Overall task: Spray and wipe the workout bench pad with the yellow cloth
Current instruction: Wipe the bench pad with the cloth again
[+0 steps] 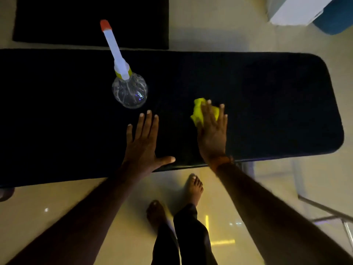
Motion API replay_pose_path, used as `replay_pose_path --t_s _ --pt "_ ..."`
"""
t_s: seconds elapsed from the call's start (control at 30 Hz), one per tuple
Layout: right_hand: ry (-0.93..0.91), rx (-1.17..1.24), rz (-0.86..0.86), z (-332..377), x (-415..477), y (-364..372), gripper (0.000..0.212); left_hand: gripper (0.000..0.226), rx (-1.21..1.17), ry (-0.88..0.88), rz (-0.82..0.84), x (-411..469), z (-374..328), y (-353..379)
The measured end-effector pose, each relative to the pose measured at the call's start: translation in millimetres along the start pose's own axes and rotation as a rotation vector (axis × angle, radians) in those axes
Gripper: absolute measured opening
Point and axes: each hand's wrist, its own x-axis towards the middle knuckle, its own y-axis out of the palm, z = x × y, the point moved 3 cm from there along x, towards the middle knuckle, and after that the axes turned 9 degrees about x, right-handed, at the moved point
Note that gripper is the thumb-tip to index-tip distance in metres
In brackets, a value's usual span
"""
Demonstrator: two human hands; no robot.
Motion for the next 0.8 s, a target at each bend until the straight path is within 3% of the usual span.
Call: replay_pose_path --t_s 0.1,0.13,0.17,0.27,0.3,0.33,0.43,0.5,0.63,0.67,0.8 --pt "-0.436 -0.073 0.244 9.9 -49.8 14.7 0.055 0.127 0.000 0.037 -0.038 -6.0 4.9 3.1" --pt "-0.475 -0.122 0.249 0.4 -45.1 7.5 0.055 0.122 0.002 0.042 -0.057 -8.7 8.5 4.6" --pt "-0.400 -0.162 0.207 -10.7 -35.5 0.7 0.055 0.118 0.006 0.047 -0.071 -11.3 12.4 6.0" --pt "0.183 -0.041 -0.058 -31.4 -24.0 -15.6 0.056 0.108 0.039 0.066 -0.095 -18.0 21.4 9.1" --pt "0.247 0.019 -0.096 -21.3 -34.5 -8.6 0.057 0.103 0.051 0.062 -0.107 -19.7 22.7 9.1" --pt "0.194 0.046 -0.082 -5.5 -47.5 1.7 0.058 0.098 0.062 0.058 -0.117 -20.7 22.3 9.0" --pt "-0.241 -0.011 0.172 20.4 -89.3 28.3 0.057 0.082 0.039 0.039 -0.153 -23.7 18.9 9.6" --pt "-0.355 -0.118 0.188 3.6 -80.9 20.7 0.055 0.078 0.017 0.035 -0.167 -25.1 18.4 10.9" --pt "0.141 0.034 -0.078 8.0 -67.0 21.4 0.056 0.076 0.010 0.046 -0.170 -29.4 24.6 14.8" --pt "0.144 0.064 -0.082 25.3 -74.7 31.9 0.056 0.074 0.014 0.044 -0.175 -30.9 26.2 15.4" --pt "-0.376 -0.063 0.160 44.1 -83.8 45.6 0.054 0.071 -0.030 0.008 -0.195 -37.0 29.1 15.2"
